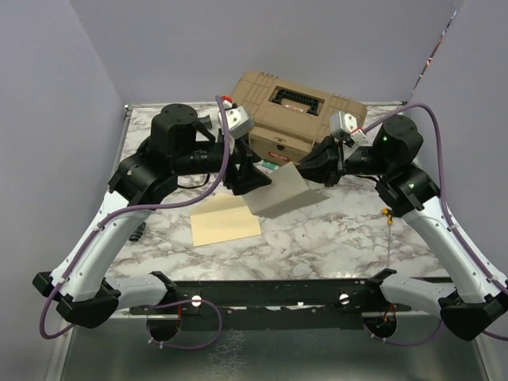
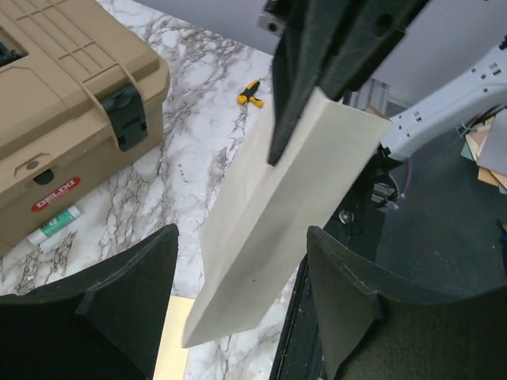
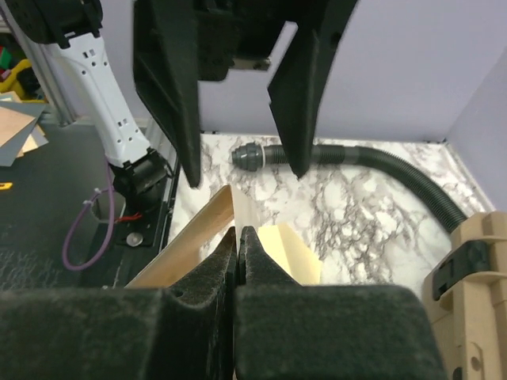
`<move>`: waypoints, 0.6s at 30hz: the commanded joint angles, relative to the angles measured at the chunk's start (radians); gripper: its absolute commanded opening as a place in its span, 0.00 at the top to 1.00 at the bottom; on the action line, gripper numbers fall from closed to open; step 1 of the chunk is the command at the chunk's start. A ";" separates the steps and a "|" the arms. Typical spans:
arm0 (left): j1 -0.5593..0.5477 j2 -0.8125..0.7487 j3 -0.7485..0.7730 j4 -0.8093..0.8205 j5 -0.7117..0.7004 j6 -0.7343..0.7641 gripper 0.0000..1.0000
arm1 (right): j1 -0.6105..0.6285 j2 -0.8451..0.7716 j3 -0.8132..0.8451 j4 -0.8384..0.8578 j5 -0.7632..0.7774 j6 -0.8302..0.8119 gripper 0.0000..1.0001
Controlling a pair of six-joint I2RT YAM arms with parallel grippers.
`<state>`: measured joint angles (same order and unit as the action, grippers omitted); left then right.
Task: Place the letter into the envelope and seal it
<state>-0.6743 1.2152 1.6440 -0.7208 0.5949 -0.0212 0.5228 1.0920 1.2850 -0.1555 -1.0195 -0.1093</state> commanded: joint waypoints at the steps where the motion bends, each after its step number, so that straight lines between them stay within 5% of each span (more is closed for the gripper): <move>1: 0.005 -0.045 -0.015 -0.051 0.110 0.082 0.35 | 0.005 0.031 0.032 -0.087 -0.086 -0.016 1.00; 9: 0.020 -0.019 -0.062 -0.100 0.130 0.136 0.35 | 0.003 0.048 0.057 -0.058 -0.152 0.041 1.00; 14: 0.047 -0.012 -0.080 -0.106 0.131 0.145 0.17 | 0.003 0.064 0.084 -0.050 -0.197 0.097 1.00; 18: 0.069 0.002 -0.099 -0.101 0.194 0.143 0.21 | 0.003 0.078 0.108 -0.080 -0.215 0.106 1.00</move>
<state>-0.6247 1.2083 1.5604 -0.8112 0.7063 0.0994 0.5228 1.1584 1.3575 -0.2222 -1.1774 -0.0395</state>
